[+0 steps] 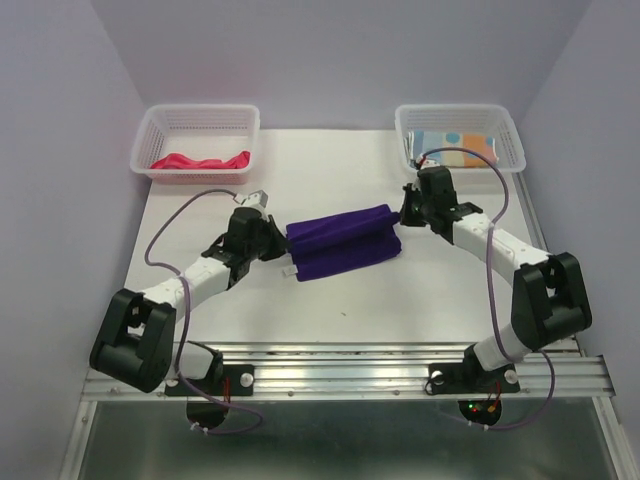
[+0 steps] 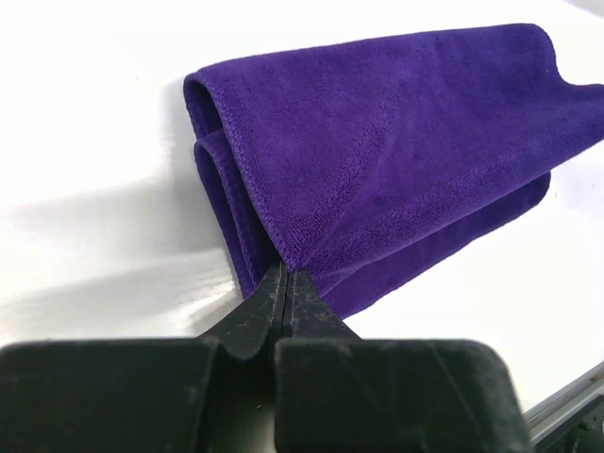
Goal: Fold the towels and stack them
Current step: Fold the towel
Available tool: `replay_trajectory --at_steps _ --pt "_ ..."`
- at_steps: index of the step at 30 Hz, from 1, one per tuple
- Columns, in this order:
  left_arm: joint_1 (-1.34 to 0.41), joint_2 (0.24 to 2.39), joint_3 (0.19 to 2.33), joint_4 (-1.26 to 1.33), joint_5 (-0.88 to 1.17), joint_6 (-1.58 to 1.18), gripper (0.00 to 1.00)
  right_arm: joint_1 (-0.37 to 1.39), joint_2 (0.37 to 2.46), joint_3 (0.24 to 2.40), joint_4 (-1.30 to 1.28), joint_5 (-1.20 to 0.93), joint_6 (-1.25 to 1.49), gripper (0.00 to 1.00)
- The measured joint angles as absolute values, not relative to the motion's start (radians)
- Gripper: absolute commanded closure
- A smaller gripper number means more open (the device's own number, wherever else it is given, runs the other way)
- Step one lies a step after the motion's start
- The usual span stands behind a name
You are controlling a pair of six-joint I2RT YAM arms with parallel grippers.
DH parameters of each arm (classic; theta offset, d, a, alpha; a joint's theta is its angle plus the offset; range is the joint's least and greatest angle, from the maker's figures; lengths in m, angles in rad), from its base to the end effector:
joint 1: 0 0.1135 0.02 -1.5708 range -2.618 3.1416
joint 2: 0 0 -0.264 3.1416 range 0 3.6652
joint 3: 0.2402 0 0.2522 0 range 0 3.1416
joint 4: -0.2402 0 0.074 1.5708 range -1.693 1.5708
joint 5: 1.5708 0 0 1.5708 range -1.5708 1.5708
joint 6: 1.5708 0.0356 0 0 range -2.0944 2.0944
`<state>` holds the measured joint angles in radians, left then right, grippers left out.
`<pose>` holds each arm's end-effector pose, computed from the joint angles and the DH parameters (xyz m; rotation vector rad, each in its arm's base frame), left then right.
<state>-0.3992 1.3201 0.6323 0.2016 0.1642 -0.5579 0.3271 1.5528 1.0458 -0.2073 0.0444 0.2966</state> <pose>0.2542 -0.1135 0.2091 -0.0637 2.1372 -0.7485 0.3237 0.1082 0.2392 -0.0117 2.2994 0.2735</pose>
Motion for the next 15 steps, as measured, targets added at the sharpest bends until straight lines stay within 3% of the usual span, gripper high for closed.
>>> replay_trajectory --at_steps 13,15 --pt "-0.449 1.254 0.520 0.203 0.152 -0.611 1.00 0.327 1.422 0.861 -0.189 0.002 0.350 0.95" --pt "-0.459 1.254 0.506 0.204 0.149 -0.620 0.89 0.327 1.413 0.826 -0.181 -0.009 0.366 0.94"
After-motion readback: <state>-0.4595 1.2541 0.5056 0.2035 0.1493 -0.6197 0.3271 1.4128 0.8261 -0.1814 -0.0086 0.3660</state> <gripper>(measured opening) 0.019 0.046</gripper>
